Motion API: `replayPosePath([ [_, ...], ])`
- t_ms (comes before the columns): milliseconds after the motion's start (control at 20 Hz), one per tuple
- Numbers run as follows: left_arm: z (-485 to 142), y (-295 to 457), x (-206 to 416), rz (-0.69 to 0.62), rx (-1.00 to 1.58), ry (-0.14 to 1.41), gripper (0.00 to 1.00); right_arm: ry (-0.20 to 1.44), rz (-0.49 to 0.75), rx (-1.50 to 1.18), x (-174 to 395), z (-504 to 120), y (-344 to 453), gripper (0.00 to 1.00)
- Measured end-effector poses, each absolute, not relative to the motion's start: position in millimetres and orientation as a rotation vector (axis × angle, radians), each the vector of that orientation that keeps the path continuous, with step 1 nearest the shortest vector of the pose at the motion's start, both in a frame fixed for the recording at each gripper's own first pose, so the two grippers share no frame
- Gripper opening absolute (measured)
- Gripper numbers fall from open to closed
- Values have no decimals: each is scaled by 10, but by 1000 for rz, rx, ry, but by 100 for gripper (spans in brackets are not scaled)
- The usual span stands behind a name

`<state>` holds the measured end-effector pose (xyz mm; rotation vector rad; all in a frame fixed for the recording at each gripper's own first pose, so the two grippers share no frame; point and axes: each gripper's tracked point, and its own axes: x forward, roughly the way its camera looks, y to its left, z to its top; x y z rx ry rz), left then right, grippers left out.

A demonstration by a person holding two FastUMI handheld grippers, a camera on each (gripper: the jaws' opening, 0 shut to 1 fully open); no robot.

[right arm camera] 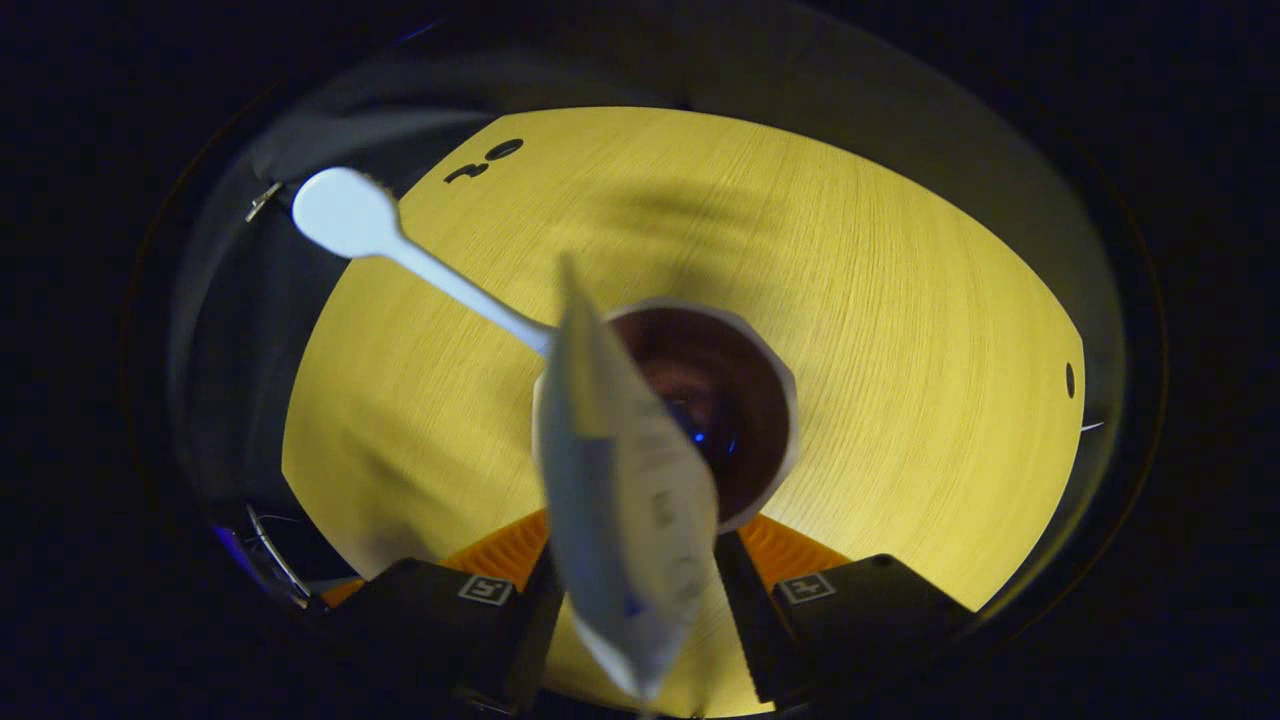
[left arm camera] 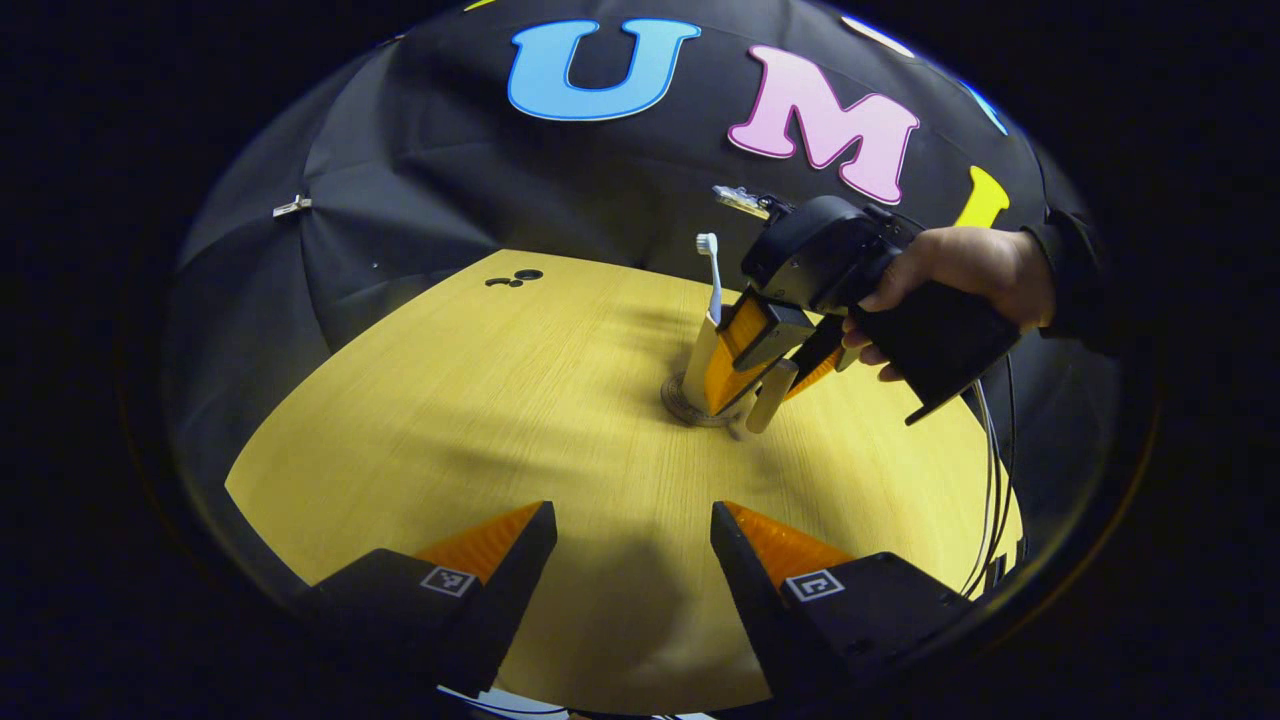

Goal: Put the toothbrush and toothpaste on the desktop into the cup, then pick up the cup and place it on the coaster on the desktop.

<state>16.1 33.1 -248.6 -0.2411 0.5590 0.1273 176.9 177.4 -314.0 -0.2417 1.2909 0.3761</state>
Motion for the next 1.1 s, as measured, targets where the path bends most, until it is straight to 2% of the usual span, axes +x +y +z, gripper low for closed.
replayPosePath([
  [100, -2474, 347, 133, 132, -239, 560, 97, 1279, 378, -213, 1753, -3082, 1749, 88],
  [150, -2470, 352, 119, 135, -237, 558, 97, 1278, 384, -197, 1713, -3044, 1734, 100],
  [500, -2287, 348, 85, 136, -221, 541, 96, 1181, 408, -123, 1517, -2680, 1485, 99],
  [750, -1920, 263, 174, 114, -213, 486, 96, 983, 345, 33, 1483, -2205, 1106, 99],
  [1100, -1058, 216, 434, 112, -215, 297, 96, 685, 227, 92, 1442, -1418, 412, 99],
])
